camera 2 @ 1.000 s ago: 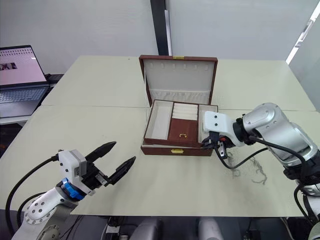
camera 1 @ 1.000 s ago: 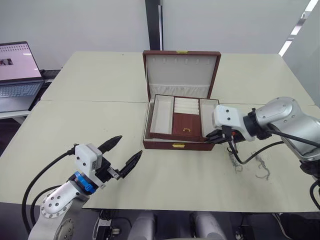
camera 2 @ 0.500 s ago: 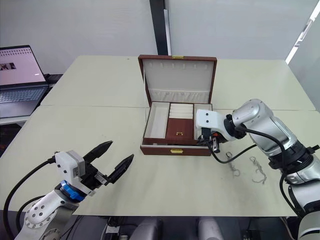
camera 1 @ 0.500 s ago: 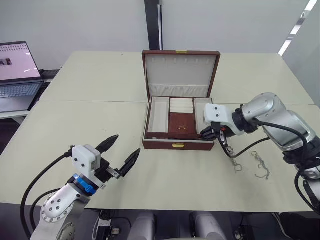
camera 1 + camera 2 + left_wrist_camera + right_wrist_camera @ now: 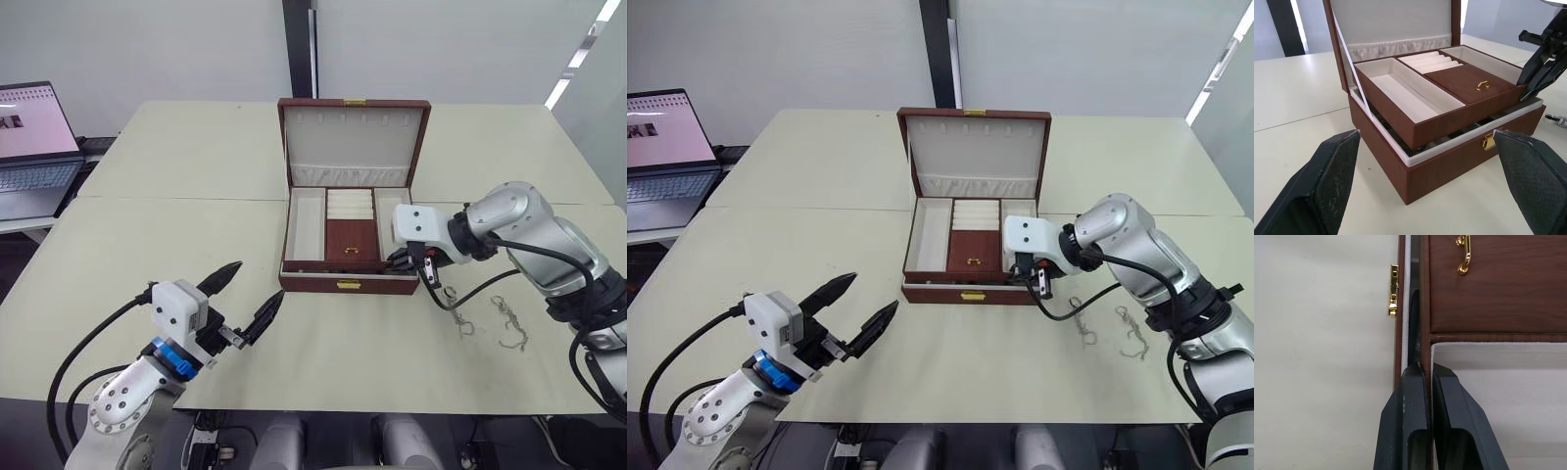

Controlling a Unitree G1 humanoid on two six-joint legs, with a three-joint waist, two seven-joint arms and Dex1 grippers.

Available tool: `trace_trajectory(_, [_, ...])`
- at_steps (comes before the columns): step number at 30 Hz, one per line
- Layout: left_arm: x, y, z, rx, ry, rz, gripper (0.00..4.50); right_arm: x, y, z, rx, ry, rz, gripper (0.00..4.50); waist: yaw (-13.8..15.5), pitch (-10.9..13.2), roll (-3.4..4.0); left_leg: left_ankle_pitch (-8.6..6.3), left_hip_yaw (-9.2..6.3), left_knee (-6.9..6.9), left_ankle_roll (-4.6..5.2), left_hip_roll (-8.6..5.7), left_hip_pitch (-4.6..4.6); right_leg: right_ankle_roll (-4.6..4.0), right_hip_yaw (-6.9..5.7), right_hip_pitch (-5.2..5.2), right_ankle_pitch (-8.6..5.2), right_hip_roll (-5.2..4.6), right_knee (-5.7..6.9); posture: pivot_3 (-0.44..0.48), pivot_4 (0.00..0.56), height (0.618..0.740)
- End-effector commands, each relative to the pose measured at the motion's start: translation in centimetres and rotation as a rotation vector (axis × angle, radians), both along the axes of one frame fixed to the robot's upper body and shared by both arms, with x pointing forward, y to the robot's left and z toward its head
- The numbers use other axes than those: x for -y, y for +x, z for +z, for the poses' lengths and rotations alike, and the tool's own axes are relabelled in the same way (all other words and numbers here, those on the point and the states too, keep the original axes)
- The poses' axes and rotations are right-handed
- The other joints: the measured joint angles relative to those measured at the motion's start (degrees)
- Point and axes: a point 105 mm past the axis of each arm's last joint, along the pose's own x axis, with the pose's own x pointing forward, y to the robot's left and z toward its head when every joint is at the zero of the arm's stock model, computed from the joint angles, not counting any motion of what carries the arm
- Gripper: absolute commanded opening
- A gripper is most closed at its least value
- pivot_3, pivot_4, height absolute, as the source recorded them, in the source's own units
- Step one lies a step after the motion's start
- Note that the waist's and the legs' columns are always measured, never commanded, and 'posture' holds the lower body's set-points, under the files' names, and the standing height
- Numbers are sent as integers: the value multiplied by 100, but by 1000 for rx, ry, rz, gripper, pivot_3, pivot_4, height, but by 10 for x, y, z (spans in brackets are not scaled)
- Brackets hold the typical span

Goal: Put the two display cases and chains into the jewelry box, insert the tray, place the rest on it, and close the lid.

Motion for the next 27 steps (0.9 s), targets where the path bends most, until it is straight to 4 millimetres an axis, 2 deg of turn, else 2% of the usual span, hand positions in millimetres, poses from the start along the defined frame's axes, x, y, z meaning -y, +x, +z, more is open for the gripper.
trace_trajectory(1, [4,-3,11,39,8,-14,4500,-3,-2,7,29,6,17,10,0,0,0,0,0,-1,0,0,-1,0,0,-2,0,0,0,0,150,740])
trace_trajectory(17, [6,-3,12,34,2,-4,4500,-11,-10,2,-11,7,27,10,0,0,0,0,0,-1,0,0,0,0,0,-2,0,0,0,0,150,740])
trace_trajectory(27, [6,-2,11,35,1,-2,4500,-8,-9,-4,-12,-6,24,10,0,0,0,0,0,-3,0,0,-2,0,0,-2,0,-1,-1,0,150,740])
